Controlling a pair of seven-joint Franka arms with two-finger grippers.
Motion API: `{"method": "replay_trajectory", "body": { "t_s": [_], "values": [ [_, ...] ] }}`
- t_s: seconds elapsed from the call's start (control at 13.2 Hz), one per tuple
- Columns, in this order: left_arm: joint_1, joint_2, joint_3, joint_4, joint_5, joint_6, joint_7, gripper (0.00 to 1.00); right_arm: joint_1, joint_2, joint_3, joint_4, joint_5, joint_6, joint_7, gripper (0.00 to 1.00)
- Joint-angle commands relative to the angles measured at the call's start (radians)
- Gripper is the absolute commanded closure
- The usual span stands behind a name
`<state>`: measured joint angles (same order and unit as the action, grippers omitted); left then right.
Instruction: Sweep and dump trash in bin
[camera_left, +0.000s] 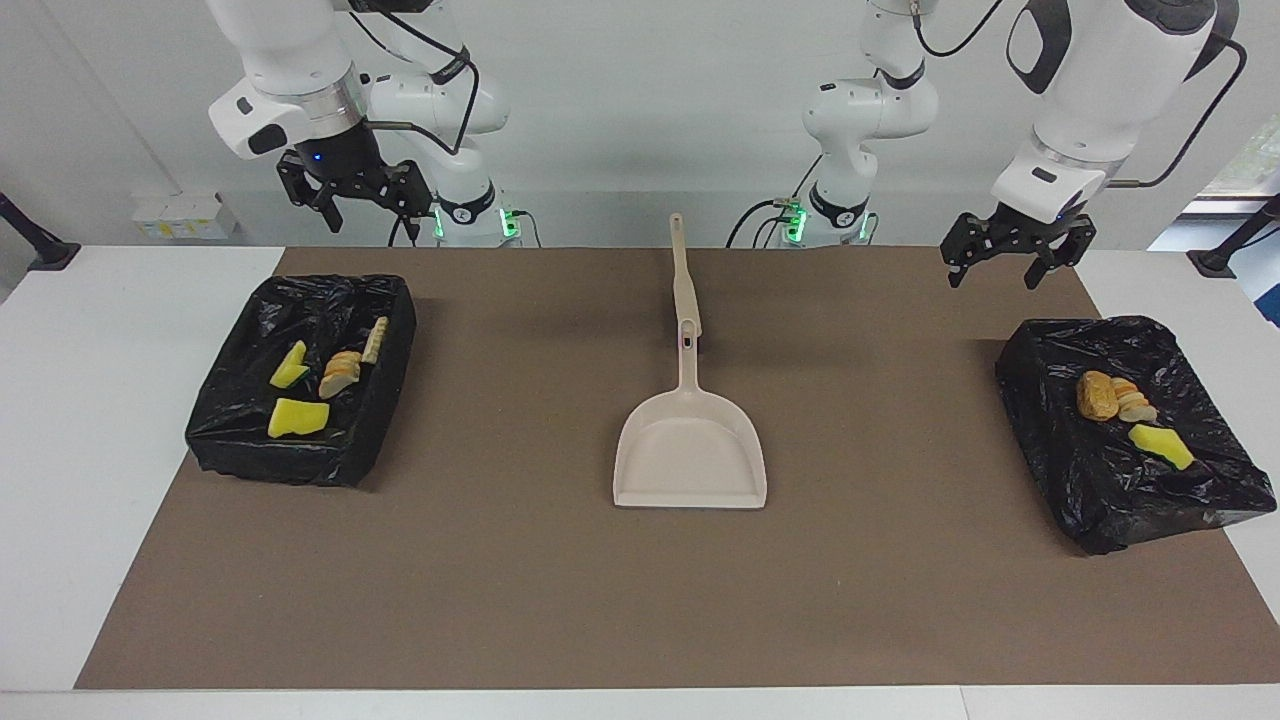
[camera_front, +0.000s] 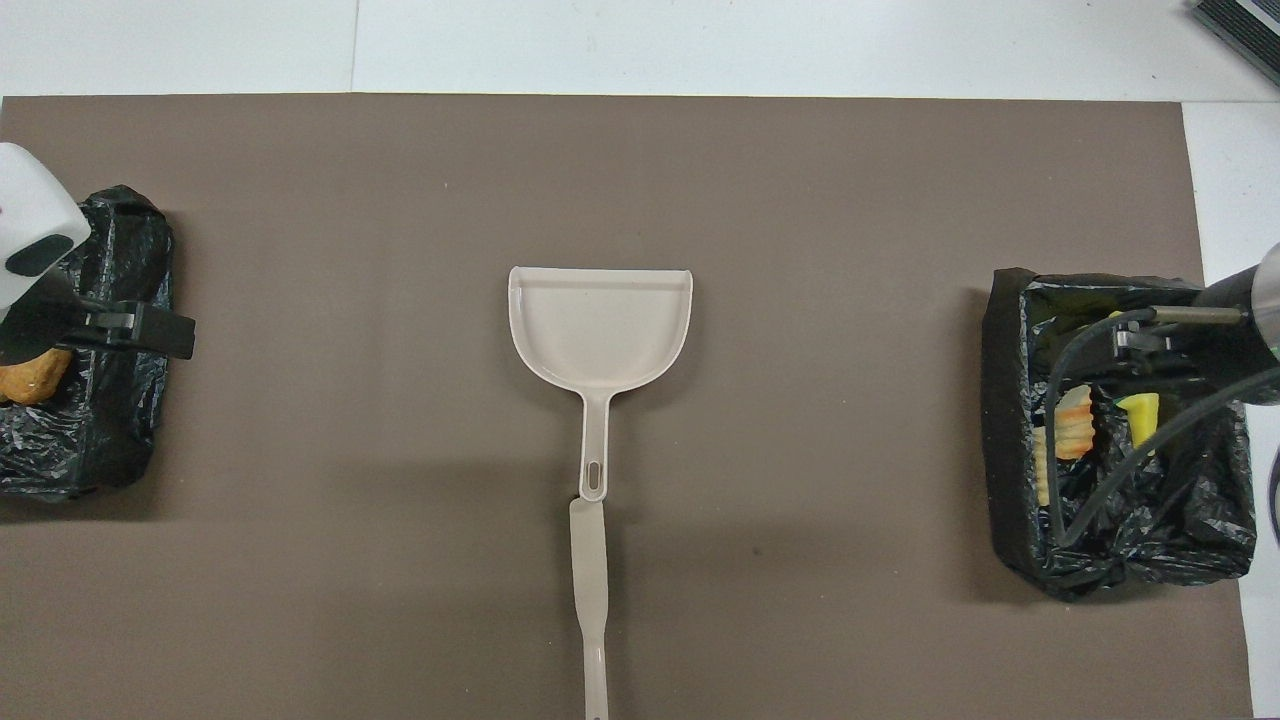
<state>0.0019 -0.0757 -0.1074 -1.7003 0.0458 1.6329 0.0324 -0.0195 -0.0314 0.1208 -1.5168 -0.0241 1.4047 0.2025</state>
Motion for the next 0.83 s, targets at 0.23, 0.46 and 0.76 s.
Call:
{"method": "replay_trajectory", "body": {
  "t_s": [0.23,0.46,0.76],
  "values": [
    [0.017,-0.079,-0.001,-0.101,-0.057,0.071,0.000,0.00,-0.014,-0.018,0.002,-0.020,0.019,0.020,-0.023,0.00],
    [0.029,-0.067,0.000,-0.084,-0.087,0.076,0.006,0.00,-0.016,-0.018,0.002,-0.020,0.019,0.022,-0.023,0.00],
    [0.027,-0.067,-0.001,-0.076,-0.084,0.061,0.015,0.00,-0.016,-0.018,0.002,-0.020,0.019,0.020,-0.023,0.00]
  ]
}}
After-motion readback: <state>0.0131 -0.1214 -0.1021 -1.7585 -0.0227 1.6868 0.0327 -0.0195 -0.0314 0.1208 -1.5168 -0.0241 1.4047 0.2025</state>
